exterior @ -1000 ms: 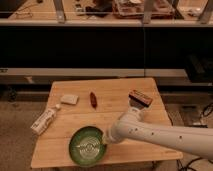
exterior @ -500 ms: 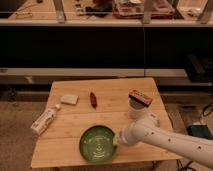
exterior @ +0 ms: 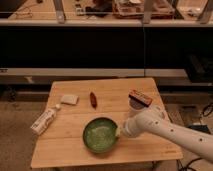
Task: Drag the ceramic bowl in a circle
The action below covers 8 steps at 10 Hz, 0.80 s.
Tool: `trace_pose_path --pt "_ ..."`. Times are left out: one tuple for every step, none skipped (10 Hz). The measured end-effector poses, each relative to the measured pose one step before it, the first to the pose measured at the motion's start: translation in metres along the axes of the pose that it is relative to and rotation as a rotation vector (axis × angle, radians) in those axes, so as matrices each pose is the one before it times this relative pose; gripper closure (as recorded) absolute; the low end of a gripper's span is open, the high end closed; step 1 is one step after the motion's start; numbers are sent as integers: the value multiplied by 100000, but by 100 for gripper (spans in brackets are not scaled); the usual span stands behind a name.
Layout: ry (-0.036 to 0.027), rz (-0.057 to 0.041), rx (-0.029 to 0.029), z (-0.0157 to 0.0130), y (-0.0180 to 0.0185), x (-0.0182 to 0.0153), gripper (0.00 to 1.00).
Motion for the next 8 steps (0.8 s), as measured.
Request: trace_pose_path --pt "-151 -148 -465 85 -551 979 100" --pt "332 -622 -2 -50 -1290 1298 100" --pt "431 -1192 87 -99 -1215 823 100" --pt "291 -2381 -394 -61 -1796 942 100" --pt "-277 -3467 -1250 158 -2115 826 100" --pt "-735 -3031 -1295 386 -1593 468 100" --pt "-976 -2812 -1230 465 -1363 267 100" --pt "-1429 -4232 -1420 725 -1980 204 100"
